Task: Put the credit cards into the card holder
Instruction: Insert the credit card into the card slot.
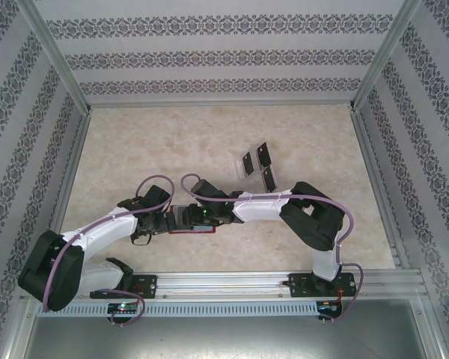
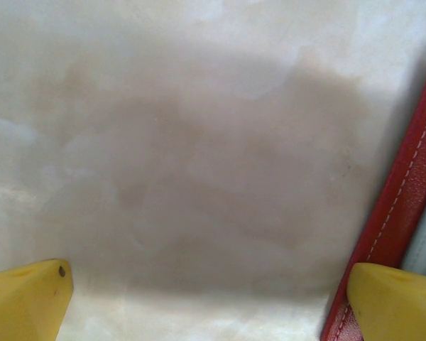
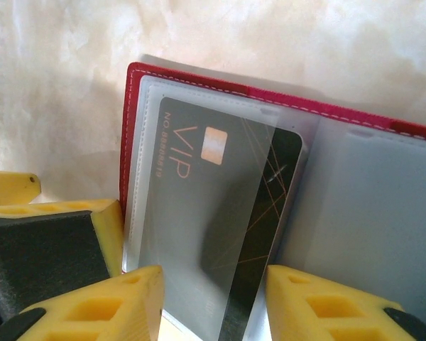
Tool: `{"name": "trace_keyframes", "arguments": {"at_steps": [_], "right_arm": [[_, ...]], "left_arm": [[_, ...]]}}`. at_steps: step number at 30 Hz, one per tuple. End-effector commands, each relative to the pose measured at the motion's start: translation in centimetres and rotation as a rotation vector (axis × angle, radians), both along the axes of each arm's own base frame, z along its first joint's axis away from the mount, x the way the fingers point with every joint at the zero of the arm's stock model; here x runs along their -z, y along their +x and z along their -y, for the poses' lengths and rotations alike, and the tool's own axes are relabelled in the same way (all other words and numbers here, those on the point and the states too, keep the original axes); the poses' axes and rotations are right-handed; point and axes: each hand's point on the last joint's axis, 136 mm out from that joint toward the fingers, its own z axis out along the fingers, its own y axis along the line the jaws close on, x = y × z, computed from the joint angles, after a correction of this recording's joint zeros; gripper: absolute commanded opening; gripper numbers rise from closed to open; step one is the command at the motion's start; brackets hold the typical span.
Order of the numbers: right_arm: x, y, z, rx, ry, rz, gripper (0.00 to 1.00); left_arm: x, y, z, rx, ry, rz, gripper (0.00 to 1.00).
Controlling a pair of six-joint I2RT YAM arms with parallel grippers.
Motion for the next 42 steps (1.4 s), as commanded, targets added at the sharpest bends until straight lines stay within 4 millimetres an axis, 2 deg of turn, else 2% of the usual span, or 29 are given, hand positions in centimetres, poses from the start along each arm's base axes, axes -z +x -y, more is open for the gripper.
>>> {"name": "trace_keyframes", "arguments": {"at_steps": [1, 6, 11, 26, 34, 42], "right_arm": [[-0.1, -0.7, 0.1, -0.017, -0.005, 0.002, 0.43], [-0.5, -0.4, 1.3, 0.009, -0.013, 0.015, 0.43], [-0.8, -0.4, 1.3, 0.009, -0.007, 0.018, 0.43], [-0.7, -0.4, -1.8, -0.039, 0.015, 0.005, 0.43], [-0.6, -0.6, -1.9, -0.048, 0.014, 0.001, 0.43], [-0.7, -0.8, -3.0, -0.071, 0.03, -0.002, 0.43]], "left_arm": [[1.3, -0.9, 0.6, 0.006, -0.031, -0.027, 1.0], [1.3, -0.9, 0.6, 0.005, -0.033, -0.024, 1.0], [1.2, -0.9, 0.7, 0.003, -0.036, -0.022, 1.0], [1.2, -0.9, 0.8, 0.003, -0.045, -0.02, 1.0], [1.2, -0.9, 0.9, 0.004, -0.049, -0.019, 1.0], [1.2, -0.9, 0.9, 0.001, -0.049, -0.018, 1.0]]}}
